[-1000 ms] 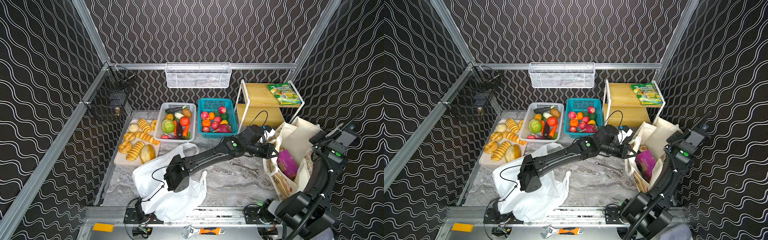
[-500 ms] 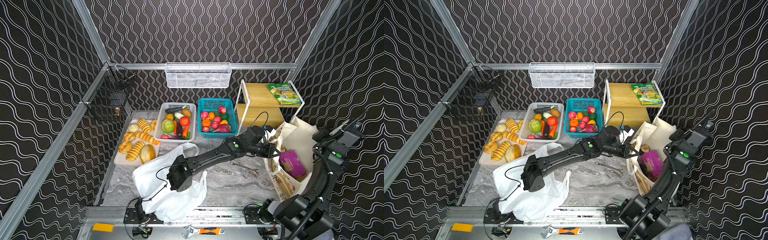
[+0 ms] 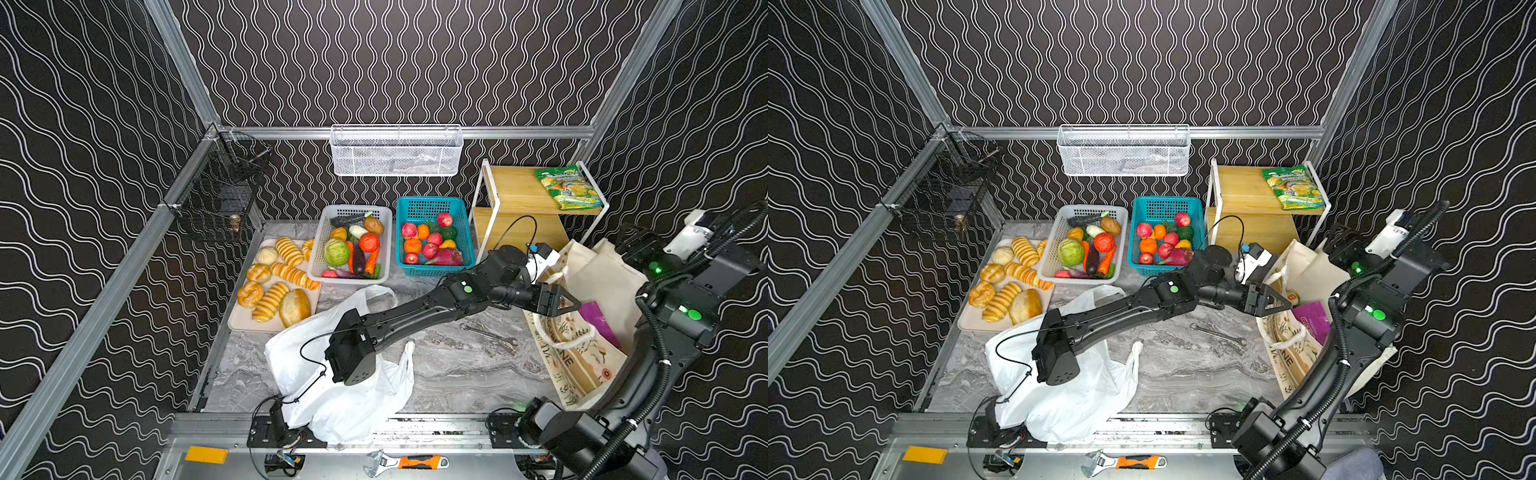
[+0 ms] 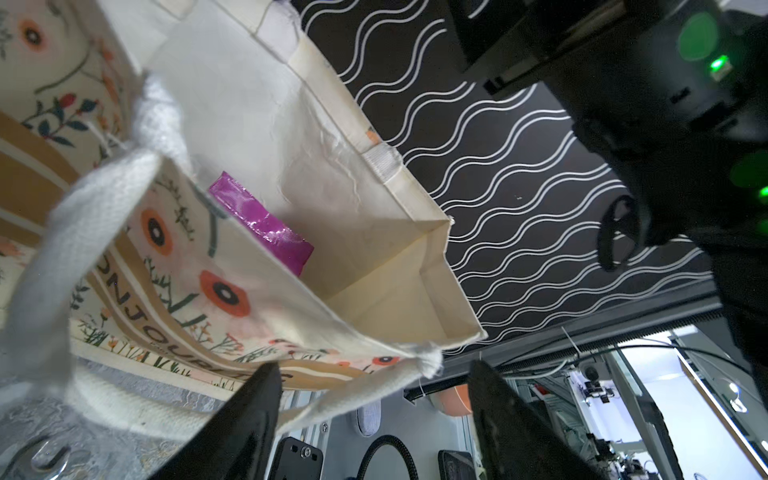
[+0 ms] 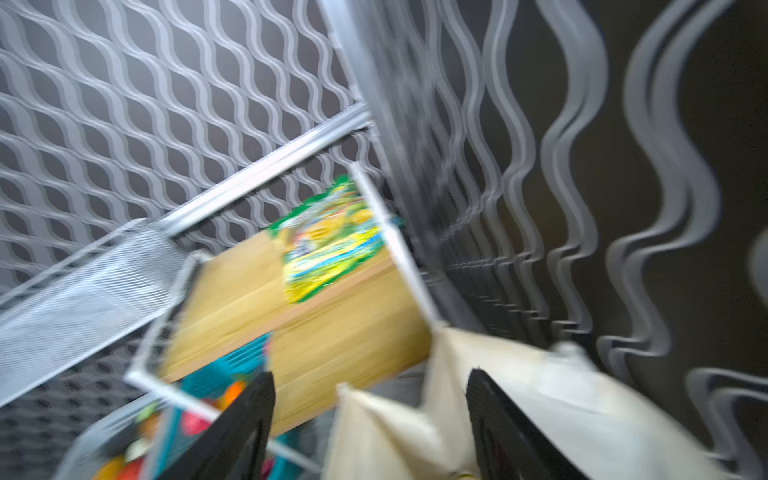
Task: Place the mixed food into the grocery bags and tie them
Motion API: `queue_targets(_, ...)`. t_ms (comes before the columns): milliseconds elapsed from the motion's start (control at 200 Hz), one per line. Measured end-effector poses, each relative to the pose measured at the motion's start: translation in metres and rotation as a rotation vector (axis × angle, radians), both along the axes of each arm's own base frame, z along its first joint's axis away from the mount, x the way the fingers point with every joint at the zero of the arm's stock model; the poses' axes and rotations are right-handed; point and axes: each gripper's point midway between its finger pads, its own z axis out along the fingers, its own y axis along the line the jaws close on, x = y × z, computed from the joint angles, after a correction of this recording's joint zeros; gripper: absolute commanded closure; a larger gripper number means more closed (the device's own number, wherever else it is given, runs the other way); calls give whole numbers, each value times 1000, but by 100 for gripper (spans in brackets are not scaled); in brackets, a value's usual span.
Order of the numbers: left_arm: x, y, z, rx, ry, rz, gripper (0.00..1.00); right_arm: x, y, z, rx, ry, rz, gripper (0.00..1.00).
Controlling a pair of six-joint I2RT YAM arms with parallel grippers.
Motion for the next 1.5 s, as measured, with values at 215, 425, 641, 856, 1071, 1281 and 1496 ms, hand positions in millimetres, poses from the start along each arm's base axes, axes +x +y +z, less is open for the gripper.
queue_targets(215, -11, 34, 20, -4, -109, -8, 18, -5, 64, 12, 143, -91, 292, 22)
queue_targets(425, 0, 94, 38, 10, -239, 110, 24, -14, 131, 26, 161, -124, 527, 23)
queue_targets(641, 11, 208, 29, 101, -372, 371, 36, -15, 219, -5, 192, -29, 765, 27)
queue_targets(856, 62, 349, -55, 469, -267, 784, 26, -18, 288, -84, 213, 191, 834, 29)
queue_targets(1071, 48, 411, -146, 836, -88, 835, 18, -21, 359, -163, 122, 446, 873, 28)
queue_targets(1281, 41, 420, -211, 1194, 42, 739, 17, -6, 390, -204, 43, 602, 810, 27)
queue_targets(1496, 19, 438, -244, 1435, 99, 640, 21, 0, 390, -222, 22, 633, 766, 25)
